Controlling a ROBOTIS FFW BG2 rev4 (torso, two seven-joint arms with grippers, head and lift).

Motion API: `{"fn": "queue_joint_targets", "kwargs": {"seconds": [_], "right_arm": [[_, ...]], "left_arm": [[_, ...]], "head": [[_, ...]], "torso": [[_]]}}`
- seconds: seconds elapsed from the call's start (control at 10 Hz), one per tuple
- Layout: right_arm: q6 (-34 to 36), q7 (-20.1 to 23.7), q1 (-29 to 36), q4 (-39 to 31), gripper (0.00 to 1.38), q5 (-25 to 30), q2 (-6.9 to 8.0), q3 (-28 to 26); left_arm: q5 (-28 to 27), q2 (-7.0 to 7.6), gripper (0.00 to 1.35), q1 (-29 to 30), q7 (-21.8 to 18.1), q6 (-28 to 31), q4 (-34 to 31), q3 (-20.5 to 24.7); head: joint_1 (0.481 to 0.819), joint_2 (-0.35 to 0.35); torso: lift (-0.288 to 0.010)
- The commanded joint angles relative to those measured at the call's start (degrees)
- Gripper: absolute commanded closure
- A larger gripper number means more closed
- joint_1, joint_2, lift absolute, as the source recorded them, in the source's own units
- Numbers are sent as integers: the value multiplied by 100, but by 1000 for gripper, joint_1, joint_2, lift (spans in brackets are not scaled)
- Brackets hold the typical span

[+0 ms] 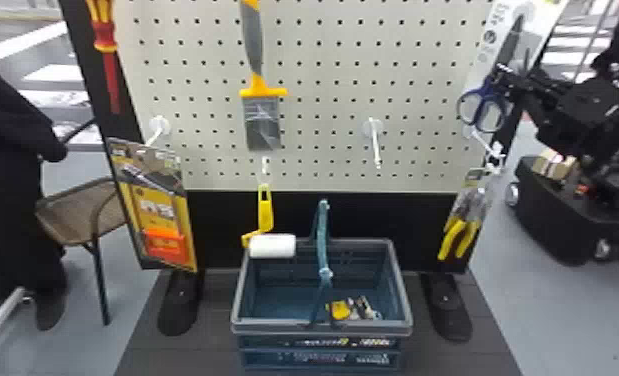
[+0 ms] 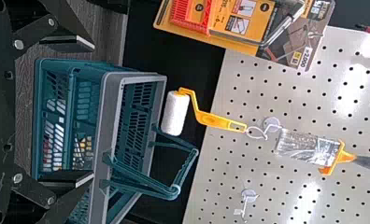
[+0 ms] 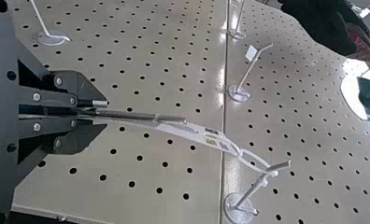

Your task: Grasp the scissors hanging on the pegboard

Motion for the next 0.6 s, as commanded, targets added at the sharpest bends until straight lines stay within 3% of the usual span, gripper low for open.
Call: {"fn": "queue_joint_targets", "kwargs": {"seconds": [0.0,0.5], "right_arm": [[3,7,5,15,1294,0,-1,-1],[29,7,42,15,1294,-18,-1,-1]], "left_arm": [[4,0,325,0,0,-1,0,-4],[4,0,325,0,0,-1,14,-13]], "head": [[549,0],[549,0]], "torso": [[-100],[-100]]}}
